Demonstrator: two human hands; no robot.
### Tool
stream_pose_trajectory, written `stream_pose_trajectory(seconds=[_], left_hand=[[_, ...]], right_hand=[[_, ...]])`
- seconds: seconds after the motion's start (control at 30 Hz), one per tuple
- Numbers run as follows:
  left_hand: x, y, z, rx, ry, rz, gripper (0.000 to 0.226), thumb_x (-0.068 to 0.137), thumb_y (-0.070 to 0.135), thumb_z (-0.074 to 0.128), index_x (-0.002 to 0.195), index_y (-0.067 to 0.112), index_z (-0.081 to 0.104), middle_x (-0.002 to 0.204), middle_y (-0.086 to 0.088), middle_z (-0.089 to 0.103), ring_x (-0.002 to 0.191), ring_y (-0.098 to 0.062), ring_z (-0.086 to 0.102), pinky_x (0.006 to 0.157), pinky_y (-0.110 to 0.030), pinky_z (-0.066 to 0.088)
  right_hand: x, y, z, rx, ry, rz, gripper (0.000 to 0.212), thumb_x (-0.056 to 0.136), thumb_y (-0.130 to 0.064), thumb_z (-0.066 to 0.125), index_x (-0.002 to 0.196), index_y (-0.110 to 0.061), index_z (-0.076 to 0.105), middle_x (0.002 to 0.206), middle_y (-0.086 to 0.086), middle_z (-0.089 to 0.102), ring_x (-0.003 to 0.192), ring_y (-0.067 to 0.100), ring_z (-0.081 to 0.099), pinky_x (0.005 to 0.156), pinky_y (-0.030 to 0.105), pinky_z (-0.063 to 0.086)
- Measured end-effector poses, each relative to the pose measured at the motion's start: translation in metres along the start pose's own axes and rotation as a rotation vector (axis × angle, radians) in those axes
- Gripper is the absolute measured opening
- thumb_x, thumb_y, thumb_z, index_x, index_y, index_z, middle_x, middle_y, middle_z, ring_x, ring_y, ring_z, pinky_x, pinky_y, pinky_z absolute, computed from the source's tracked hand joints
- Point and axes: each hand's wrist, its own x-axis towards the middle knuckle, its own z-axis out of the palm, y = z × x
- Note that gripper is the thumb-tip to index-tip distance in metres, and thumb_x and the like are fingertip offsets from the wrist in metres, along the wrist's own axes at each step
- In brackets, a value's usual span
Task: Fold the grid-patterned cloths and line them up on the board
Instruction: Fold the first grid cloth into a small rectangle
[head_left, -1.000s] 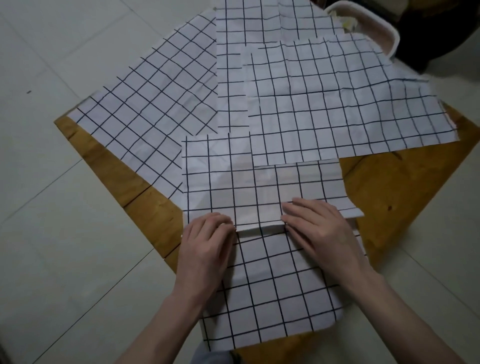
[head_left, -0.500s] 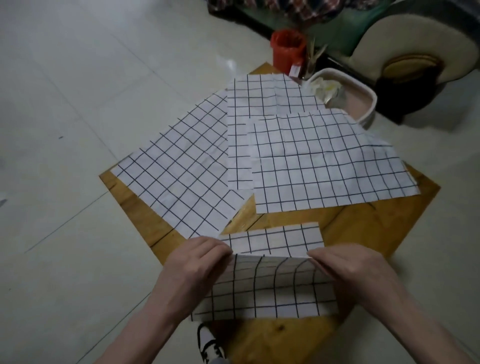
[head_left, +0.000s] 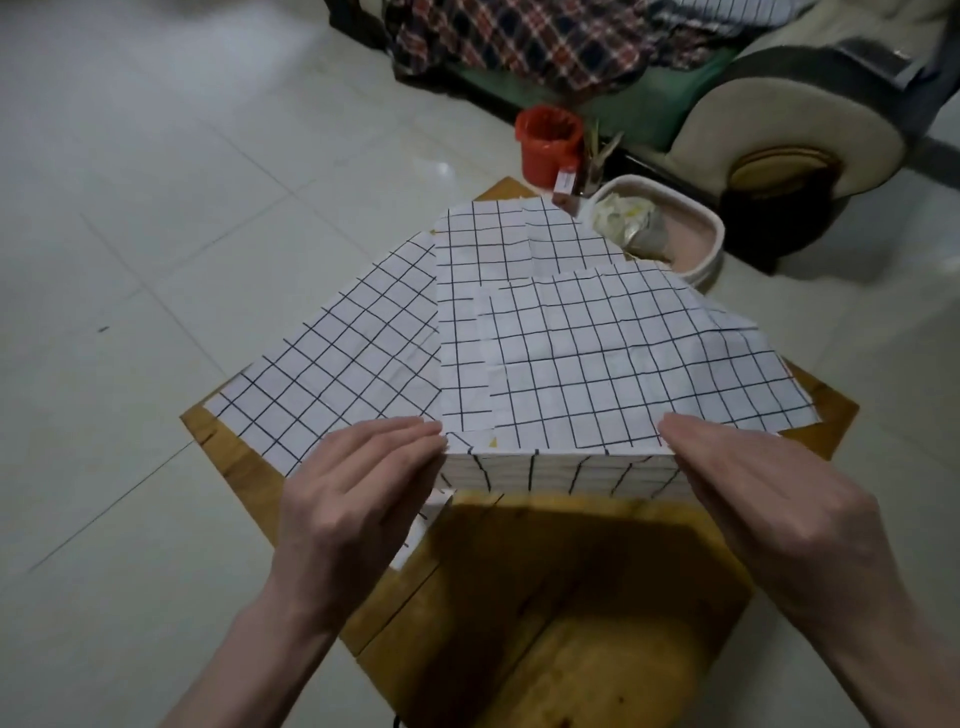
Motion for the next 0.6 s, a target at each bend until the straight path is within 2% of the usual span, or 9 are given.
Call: stream_pose_trajectory(seconds=[0.1,0.17,0.33,0.47,0.6], left_hand=[[-0.014,0.000,0.004,0.017,-0.003,0.005,0.018,0.096,0.014,0.078,0.112,0.009,0.081,0.118,-0.002,0.077,0.114,-0.015,0.072,0.093,-0.037,0.059],[-0.028,0.003,0.009,0.010,-0.003,0.007,0.018,0.095,0.012,0.078,0.113,0.009,0.081,0.119,-0.002,0.077,0.115,-0.015,0.071,0.094,-0.036,0.059],[-0.078,0.010,0.028,-0.059,-0.066,-0.046,0.021,0.094,0.006,0.075,0.114,0.010,0.081,0.124,0.000,0.076,0.119,-0.014,0.071,0.093,-0.040,0.061],[-0.127,0.005,0.048,-0.095,-0.190,-0.105,0.027,0.097,0.005,0.066,0.120,0.011,0.079,0.130,-0.001,0.073,0.126,-0.013,0.067,0.098,-0.041,0.061],[-0.163,-0.001,0.068,-0.099,-0.304,-0.183,0.038,0.089,0.000,0.067,0.123,0.013,0.077,0.133,-0.002,0.071,0.130,-0.013,0.064,0.097,-0.043,0.062]], right_hand=[[-0.023,-0.007,0.004,-0.002,-0.009,0.035,0.034,0.097,-0.009,0.065,0.131,-0.005,0.069,0.132,0.012,0.069,0.121,0.025,0.067,0.105,0.040,0.051],[-0.045,-0.014,0.011,0.035,-0.033,0.055,0.033,0.100,-0.005,0.057,0.132,-0.005,0.068,0.136,0.011,0.067,0.126,0.024,0.065,0.105,0.040,0.050],[-0.098,-0.032,0.047,0.121,-0.158,0.116,0.060,0.084,0.016,0.048,0.139,-0.005,0.062,0.147,0.008,0.059,0.138,0.022,0.056,0.114,0.038,0.042],[-0.133,-0.039,0.092,0.193,-0.266,0.230,0.093,0.064,0.035,0.063,0.147,-0.006,0.054,0.155,0.005,0.052,0.147,0.017,0.044,0.122,0.035,0.034],[-0.159,-0.043,0.135,0.250,-0.316,0.318,0.096,0.060,0.033,0.072,0.145,-0.008,0.056,0.153,0.005,0.053,0.145,0.016,0.047,0.125,0.027,0.026]])
